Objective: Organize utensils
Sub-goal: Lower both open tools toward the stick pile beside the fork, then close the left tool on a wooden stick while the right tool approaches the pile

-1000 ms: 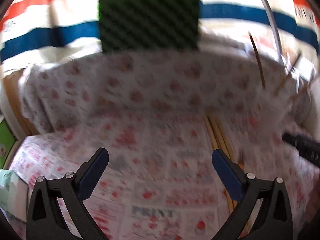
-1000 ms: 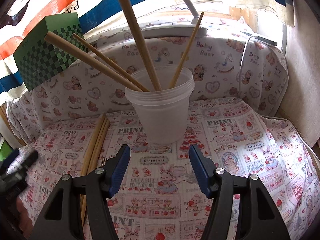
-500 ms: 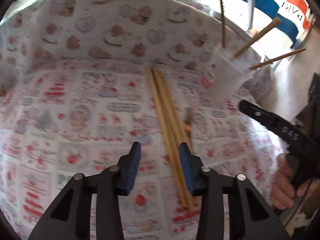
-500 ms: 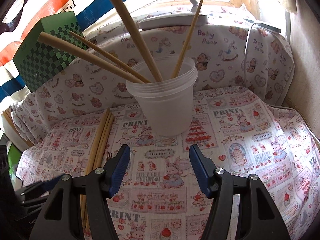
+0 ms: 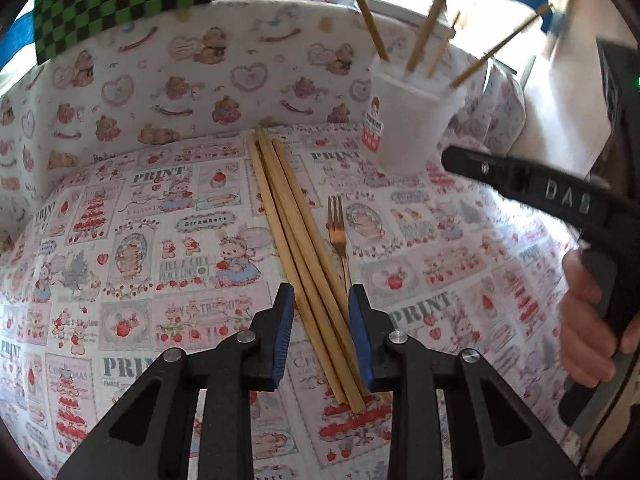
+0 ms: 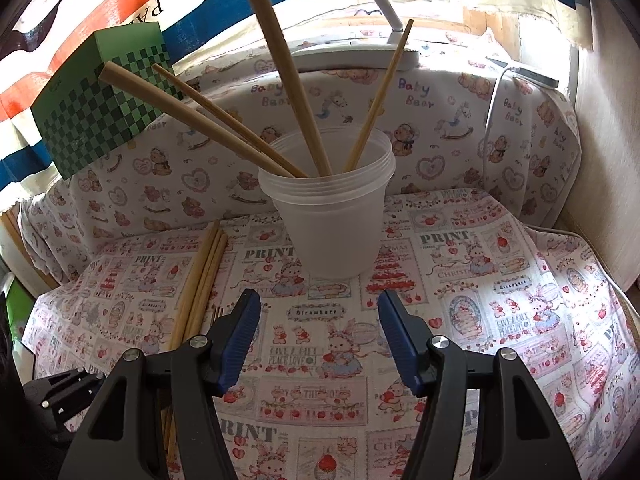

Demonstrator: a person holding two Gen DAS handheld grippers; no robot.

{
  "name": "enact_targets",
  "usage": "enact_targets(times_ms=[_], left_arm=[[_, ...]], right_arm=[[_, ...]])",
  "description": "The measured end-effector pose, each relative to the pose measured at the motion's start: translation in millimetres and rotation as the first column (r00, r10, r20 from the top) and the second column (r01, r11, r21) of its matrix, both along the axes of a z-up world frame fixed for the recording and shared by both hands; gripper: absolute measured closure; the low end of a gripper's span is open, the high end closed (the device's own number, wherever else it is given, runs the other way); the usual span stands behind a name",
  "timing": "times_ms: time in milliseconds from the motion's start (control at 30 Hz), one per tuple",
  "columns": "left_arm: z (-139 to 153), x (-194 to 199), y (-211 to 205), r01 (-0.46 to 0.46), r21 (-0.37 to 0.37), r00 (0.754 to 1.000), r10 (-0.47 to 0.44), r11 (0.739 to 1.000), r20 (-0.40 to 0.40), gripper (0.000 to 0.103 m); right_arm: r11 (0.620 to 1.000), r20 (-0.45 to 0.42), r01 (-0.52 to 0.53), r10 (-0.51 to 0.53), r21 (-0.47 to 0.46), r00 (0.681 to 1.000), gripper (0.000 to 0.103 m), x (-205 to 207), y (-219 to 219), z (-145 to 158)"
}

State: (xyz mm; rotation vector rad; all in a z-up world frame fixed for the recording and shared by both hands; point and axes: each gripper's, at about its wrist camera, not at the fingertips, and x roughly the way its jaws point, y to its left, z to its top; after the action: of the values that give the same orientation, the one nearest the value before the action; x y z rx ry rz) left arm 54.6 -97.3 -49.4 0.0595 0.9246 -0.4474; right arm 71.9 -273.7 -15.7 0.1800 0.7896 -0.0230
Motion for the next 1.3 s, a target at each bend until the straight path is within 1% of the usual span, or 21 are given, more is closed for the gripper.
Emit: enact_targets(times_ms=[67, 167, 200, 267, 300, 367, 433, 567, 733, 900, 1000, 1100, 1133, 1200, 1300], left_arm=[[-3, 0, -2, 0.003, 0.010, 1.000, -0.003, 1.000, -0.009, 0.076], [-2, 1, 1, -0.009, -0.004, 1.000, 0.008, 1.000, -0.018, 0.079], [-1, 2, 3, -0.012, -0.016, 1.000, 0.012, 1.000, -0.023, 0.083], [1, 2, 7, -0.020, -0.037, 1.000, 0.019, 0.999, -0.024, 0.097], [2, 1, 9, -0.032, -0.032, 0.999, 0.031, 0.999, -0.017, 0.098], [3, 2, 15, -0.045, -0.034, 0.999, 0.045, 0.998, -0.002, 0.099], [5, 4, 19, -0.046, -0.050, 0.999, 0.046, 0.998, -0.005, 0.099], [7, 5, 23, -0.054, -0.051, 0.999, 0.053, 0.997, -0.009, 0.099], [1, 6, 20, -0.053, -0.027, 0.998, 0.053, 0.998, -0.023, 0.098], [-2, 7, 13, -0.051, -0.015, 0.999, 0.051, 0.999, -0.006, 0.098], [-4, 11, 14, -0.060, -0.039, 0.998, 0.059, 0.997, -0.029, 0.098], [-5, 15, 24, -0.074, -0.102, 0.995, 0.066, 0.992, -0.078, 0.098], [-4, 16, 26, -0.087, -0.111, 0.994, 0.079, 0.990, -0.076, 0.099], [2, 13, 30, -0.109, -0.113, 0.994, 0.106, 0.988, -0.033, 0.099], [19, 4, 36, -0.129, -0.128, 0.989, 0.137, 0.983, 0.060, 0.099]], right_arm=[[1.000, 0.001, 0.001, -0.001, -0.004, 1.000, 0.039, 0, 0, 1], [1.000, 0.004, 0.001, -0.001, -0.007, 1.000, 0.039, -1, 1, 1], [1.000, 0.004, 0.000, 0.000, -0.009, 1.000, 0.039, -1, 1, 1], [1.000, 0.010, 0.002, -0.002, -0.026, 1.000, 0.039, -2, 2, 2], [0.999, 0.013, 0.002, -0.002, -0.034, 1.000, 0.039, -2, 2, 2], [0.999, 0.015, 0.000, 0.001, -0.047, 1.000, 0.039, -2, 3, 2], [0.999, 0.011, -0.004, 0.005, -0.049, 1.000, 0.039, -2, 4, 1], [0.999, 0.010, -0.005, 0.006, -0.046, 1.000, 0.039, -2, 4, 0], [0.999, 0.011, -0.001, 0.002, -0.043, 1.000, 0.039, -2, 3, 1], [0.999, 0.015, -0.002, 0.003, -0.043, 1.000, 0.039, -3, 3, 2], [0.999, 0.016, -0.002, 0.003, -0.046, 1.000, 0.039, -3, 4, 2], [0.999, 0.014, 0.000, 0.000, -0.048, 1.000, 0.039, -3, 5, 2], [0.999, 0.015, 0.001, 0.000, -0.049, 1.000, 0.039, -3, 4, 2], [0.999, 0.017, 0.001, 0.000, -0.047, 1.000, 0.039, -3, 4, 2], [0.999, 0.027, 0.002, -0.001, -0.041, 1.000, 0.039, -5, 4, 4]])
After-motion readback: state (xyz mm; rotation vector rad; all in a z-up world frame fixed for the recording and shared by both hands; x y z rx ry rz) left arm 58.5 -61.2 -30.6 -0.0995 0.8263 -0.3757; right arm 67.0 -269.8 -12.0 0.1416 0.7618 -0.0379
